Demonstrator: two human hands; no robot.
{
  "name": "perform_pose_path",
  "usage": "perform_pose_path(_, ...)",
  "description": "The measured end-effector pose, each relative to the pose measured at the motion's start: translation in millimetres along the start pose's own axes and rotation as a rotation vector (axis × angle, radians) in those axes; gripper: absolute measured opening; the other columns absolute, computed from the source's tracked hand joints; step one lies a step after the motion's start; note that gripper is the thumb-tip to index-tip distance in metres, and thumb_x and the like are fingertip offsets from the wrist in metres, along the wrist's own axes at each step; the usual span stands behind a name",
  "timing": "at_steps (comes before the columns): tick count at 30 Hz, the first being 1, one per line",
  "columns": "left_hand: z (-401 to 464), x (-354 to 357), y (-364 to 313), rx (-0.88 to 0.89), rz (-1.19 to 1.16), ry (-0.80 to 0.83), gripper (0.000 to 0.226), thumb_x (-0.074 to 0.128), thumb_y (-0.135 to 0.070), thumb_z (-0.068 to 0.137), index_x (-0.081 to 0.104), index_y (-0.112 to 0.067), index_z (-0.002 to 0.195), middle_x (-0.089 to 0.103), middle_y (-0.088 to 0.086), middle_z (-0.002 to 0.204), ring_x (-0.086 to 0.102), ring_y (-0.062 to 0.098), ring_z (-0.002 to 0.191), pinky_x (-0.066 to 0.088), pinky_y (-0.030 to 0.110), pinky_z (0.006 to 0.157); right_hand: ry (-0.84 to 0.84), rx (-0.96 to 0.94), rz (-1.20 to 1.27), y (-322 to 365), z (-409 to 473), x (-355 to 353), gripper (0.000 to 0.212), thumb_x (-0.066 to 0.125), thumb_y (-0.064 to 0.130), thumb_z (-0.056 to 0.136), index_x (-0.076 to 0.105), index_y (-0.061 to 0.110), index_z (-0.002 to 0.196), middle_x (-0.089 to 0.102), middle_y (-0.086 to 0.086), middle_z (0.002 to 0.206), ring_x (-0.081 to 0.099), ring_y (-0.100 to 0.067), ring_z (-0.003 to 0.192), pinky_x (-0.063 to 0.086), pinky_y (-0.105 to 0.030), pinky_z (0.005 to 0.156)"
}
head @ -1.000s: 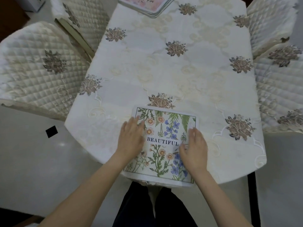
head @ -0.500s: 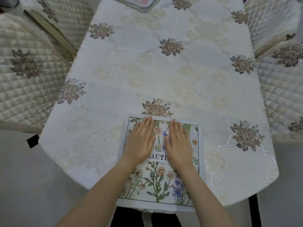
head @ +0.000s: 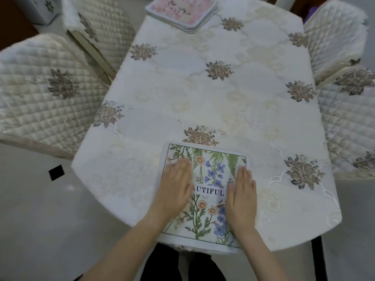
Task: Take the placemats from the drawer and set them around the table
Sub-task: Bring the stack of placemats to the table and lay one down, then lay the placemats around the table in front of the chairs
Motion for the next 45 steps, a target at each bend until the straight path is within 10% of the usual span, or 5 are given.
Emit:
perform_pose_path(6, -48.8, 44.1, -47.2, 0.058, 0.067, 0.062, 0.063, 0.029, -0.035, 0.094, 0.022, -0.007, 0.149, 0.025, 0.01, 0.157, 0.015, 0.021, 0.146, 0.016, 0.04, 0.113, 0.173, -0.224, 0.034, 40.1, -63.0, 50.7, 0.057, 0.008, 0.04, 0.102, 0.009, 0.017, 0.154, 0.001, 0.006, 0.162, 0.0, -0.009, 0.149, 0.001, -0.032, 0.12)
perform_pose_path(23, -83.8, 11.0, 41.6, -0.006, 0.139, 0.083, 0.058, 0.025, -0.036, 0.098, 0.036, -0.004, 0.145, 0.032, 0.01, 0.153, 0.032, 0.022, 0.141, 0.021, 0.04, 0.113, 0.174, -0.177, -0.175, -39.0, -60.3, 15.1, 0.065, 0.02, 0.048, 0.099, 0.01, 0.014, 0.154, 0.006, 0.0, 0.162, 0.0, -0.01, 0.149, -0.001, -0.027, 0.12)
perform_pose_path(29, -59.7, -44.1, 16.1, -0.121, -0.008, 0.139, 0.048, 0.03, -0.034, 0.096, 0.052, -0.015, 0.133, 0.062, 0.006, 0.123, 0.057, 0.025, 0.11, 0.047, 0.038, 0.092, 0.248, -0.069, 0.097, -6.4, -36.2, -39.9, 0.049, 0.04, 0.034, 0.1, 0.043, 0.009, 0.142, 0.048, -0.009, 0.143, 0.041, -0.023, 0.132, 0.028, -0.023, 0.1)
perform_pose_path(40, -160.1, -151.3, -60.6, -0.143, -0.146, -0.465, 0.033, 0.042, -0.025, 0.092, 0.065, -0.011, 0.111, 0.065, -0.002, 0.097, 0.055, 0.013, 0.086, 0.049, 0.03, 0.073, 0.064, -0.467, 0.273, 98.1, -75.2, -138.5, 0.032, 0.043, 0.03, 0.101, 0.059, 0.016, 0.125, 0.058, 0.01, 0.116, 0.043, -0.002, 0.112, 0.033, -0.022, 0.093)
perform_pose_path(45, -242.3, -133.0, -46.2, -0.334, -0.101, -0.447, 0.042, 0.044, -0.028, 0.092, 0.059, -0.011, 0.128, 0.061, 0.002, 0.126, 0.053, 0.018, 0.118, 0.045, 0.04, 0.098, 0.217, -0.615, 0.244, 115.6, -114.0, -111.1, 0.035, 0.041, 0.032, 0.101, 0.058, 0.017, 0.128, 0.057, 0.012, 0.116, 0.048, -0.003, 0.109, 0.036, -0.022, 0.092)
Point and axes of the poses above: each hand's wrist, its own z-axis towards the middle knuckle, its own x-axis out of the palm, y = z × x, the point moved 5 cm from there along z, towards the middle knuckle
